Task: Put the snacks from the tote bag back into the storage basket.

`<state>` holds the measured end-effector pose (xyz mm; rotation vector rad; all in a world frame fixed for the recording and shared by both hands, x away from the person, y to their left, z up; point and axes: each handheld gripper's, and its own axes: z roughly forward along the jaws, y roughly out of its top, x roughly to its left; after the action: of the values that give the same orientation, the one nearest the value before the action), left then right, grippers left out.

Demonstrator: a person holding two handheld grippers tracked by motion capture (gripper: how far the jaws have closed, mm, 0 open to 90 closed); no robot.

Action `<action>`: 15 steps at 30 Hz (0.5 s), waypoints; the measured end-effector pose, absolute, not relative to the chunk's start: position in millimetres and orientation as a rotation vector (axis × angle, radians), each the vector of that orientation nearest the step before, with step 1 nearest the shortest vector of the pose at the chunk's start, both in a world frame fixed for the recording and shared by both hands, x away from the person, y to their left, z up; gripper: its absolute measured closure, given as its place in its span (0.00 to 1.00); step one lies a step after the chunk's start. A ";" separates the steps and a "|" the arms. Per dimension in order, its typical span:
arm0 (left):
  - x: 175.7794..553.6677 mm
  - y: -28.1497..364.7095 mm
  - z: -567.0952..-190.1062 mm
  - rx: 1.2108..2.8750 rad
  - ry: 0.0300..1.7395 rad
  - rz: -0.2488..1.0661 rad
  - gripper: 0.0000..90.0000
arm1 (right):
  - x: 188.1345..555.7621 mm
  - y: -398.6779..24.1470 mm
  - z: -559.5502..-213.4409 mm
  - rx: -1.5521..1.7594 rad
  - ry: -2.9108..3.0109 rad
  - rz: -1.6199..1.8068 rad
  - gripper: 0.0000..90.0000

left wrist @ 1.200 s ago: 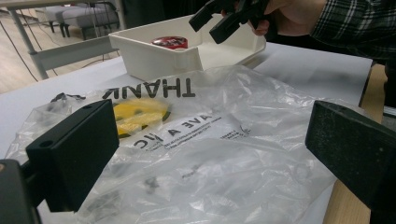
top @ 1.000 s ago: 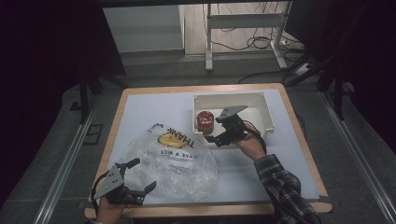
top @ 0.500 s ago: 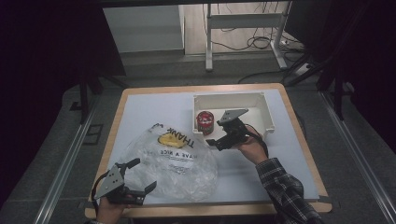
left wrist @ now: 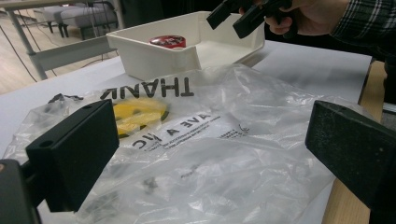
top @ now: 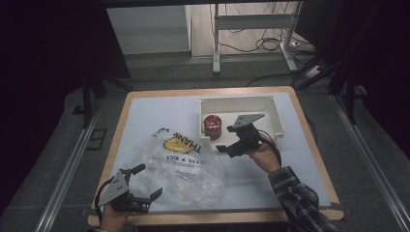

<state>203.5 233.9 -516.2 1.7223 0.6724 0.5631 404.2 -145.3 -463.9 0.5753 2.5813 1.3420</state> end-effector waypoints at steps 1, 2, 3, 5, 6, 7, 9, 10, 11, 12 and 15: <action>203.5 233.9 -516.2 1.723 0.672 0.563 0.03 | 403.5 -146.1 -463.5 0.576 2.583 1.350 0.09; 203.5 233.8 -516.2 1.723 0.672 0.563 0.03 | 402.8 -147.1 -462.9 0.574 2.581 1.353 0.09; 203.5 233.8 -516.2 1.724 0.672 0.563 0.03 | 402.2 -147.8 -462.7 0.574 2.579 1.359 0.09; 203.5 233.6 -516.2 1.726 0.671 0.564 0.03 | 401.4 -149.0 -462.3 0.574 2.579 1.354 0.09; 203.5 233.6 -516.3 1.726 0.671 0.564 0.03 | 400.6 -150.0 -462.2 0.575 2.575 1.349 0.09; 203.5 233.6 -516.3 1.726 0.671 0.564 0.03 | 400.6 -150.0 -462.2 0.575 2.575 1.349 0.09; 203.5 233.3 -516.3 1.729 0.669 0.566 0.03 | 399.4 -152.5 -462.7 0.580 2.575 1.352 0.09; 203.5 233.3 -516.3 1.729 0.669 0.566 0.03 | 399.4 -152.5 -462.7 0.580 2.575 1.352 0.09; 203.6 233.1 -516.4 1.731 0.669 0.567 0.03 | 398.5 -154.4 -463.2 0.583 2.577 1.347 0.09; 203.6 233.0 -516.4 1.731 0.669 0.567 0.03 | 398.1 -155.0 -463.4 0.585 2.575 1.349 0.09; 203.5 232.9 -516.4 1.733 0.668 0.567 0.03 | 396.2 -157.4 -463.3 0.584 2.567 1.351 0.09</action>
<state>203.5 232.9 -516.4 1.7332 0.6683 0.5674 396.2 -157.4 -463.3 0.5840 2.5674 1.3515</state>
